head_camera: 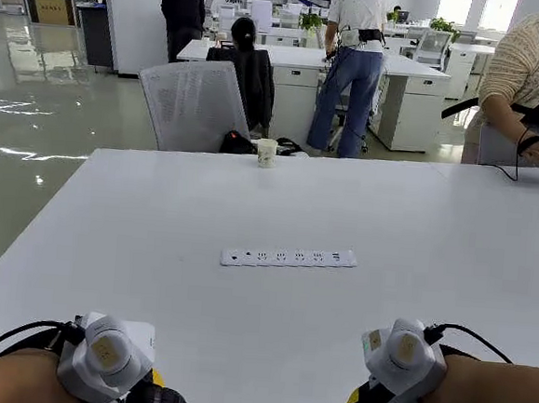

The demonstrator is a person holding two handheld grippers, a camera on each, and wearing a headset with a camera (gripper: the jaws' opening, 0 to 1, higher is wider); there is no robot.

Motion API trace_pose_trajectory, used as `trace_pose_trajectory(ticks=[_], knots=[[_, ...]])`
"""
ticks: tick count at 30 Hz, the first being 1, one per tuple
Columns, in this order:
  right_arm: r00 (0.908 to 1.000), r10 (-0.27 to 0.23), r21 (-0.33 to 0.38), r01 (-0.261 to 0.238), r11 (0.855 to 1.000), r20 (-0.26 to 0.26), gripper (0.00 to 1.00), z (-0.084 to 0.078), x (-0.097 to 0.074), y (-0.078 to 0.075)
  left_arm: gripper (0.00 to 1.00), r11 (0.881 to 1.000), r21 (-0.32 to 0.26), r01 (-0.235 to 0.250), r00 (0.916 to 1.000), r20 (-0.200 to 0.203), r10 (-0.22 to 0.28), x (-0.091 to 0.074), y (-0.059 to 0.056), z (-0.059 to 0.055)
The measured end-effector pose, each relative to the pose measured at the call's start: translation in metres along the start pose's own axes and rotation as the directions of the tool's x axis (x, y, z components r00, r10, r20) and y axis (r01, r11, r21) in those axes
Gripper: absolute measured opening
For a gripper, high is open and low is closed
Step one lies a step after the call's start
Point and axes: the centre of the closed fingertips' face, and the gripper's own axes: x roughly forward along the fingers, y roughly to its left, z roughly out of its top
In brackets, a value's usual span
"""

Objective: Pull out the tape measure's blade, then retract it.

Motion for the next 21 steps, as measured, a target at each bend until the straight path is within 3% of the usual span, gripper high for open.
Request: trace_pose_trajectory(ticks=[21], knots=[[0.9999,-0.005,0.015,0.005,1.000,-0.012,0.10,-0.012,-0.007,-0.003,0.32,1.000,-0.001,-0.004,1.0000,0.000,0.004,-0.001,0.000,-0.001]])
